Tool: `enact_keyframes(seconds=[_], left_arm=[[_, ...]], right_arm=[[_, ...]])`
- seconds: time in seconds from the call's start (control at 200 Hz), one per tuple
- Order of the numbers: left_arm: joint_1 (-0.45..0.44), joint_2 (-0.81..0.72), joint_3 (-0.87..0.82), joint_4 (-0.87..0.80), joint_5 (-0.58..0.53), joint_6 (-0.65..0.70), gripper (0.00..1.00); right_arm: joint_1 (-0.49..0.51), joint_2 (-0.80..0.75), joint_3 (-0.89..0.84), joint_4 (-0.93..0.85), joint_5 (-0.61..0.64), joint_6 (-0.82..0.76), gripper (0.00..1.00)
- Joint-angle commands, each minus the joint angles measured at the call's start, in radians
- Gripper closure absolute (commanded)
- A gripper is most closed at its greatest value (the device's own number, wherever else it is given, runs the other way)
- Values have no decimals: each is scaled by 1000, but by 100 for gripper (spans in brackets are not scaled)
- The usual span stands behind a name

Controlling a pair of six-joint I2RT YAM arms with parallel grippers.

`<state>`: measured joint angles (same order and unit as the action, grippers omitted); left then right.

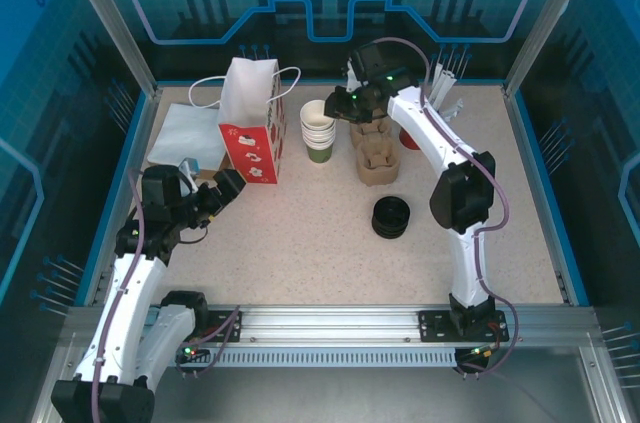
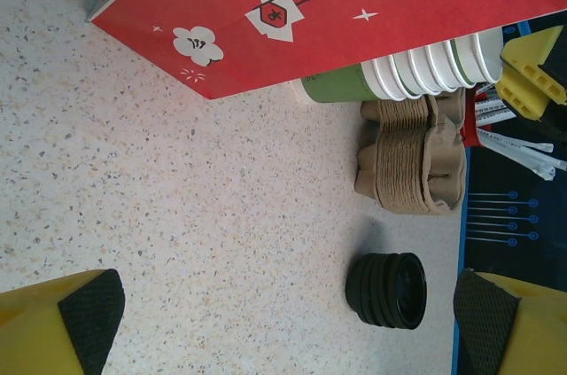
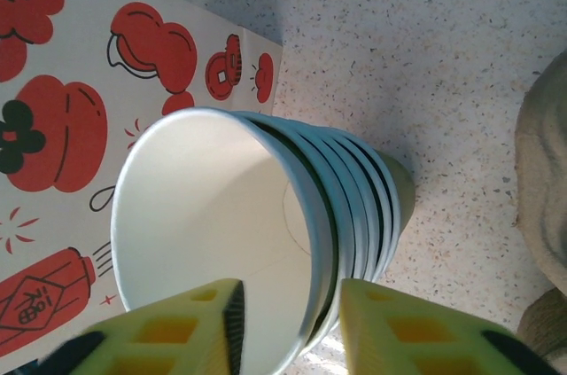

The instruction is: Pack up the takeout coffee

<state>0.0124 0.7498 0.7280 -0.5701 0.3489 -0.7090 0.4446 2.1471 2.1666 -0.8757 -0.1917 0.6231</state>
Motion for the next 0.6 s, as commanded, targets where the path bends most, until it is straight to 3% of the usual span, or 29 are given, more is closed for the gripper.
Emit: enact_keyframes(seconds=[0.0,0.305,0.595], left_arm=[[6,-10,-8,-5,-1,-12,1],[6,-11,-4,-11,0,-10,1],[6,-10,7,-13,-1,-9,1]], right_arm=[[13,20,39,-34,-4,-6,72],[13,20,66,-54,1,-17,90],[11,9,101,-78,6,-28,93]])
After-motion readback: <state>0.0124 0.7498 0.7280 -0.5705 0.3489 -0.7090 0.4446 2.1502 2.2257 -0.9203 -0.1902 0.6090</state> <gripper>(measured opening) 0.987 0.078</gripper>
